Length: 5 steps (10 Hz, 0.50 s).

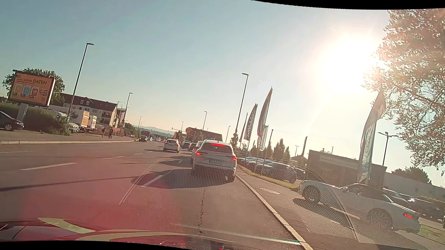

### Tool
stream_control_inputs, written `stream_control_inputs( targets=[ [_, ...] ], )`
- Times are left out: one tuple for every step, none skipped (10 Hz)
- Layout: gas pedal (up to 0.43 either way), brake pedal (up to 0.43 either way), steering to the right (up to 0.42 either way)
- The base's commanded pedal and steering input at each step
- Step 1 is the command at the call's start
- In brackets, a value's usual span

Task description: Follow the waypoints while adhering to traffic rules and regulations

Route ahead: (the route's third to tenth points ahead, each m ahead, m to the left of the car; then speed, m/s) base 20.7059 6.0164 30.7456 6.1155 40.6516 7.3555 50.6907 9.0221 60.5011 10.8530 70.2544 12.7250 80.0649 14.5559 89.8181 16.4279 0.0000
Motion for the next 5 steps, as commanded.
stream_control_inputs(
  targets=[
    [0.000,0.256,-0.015],
    [0.000,0.256,-0.015],
    [0.000,0.256,-0.015],
    [0.000,0.256,-0.015],
    [0.000,0.256,-0.015]
  ],
)
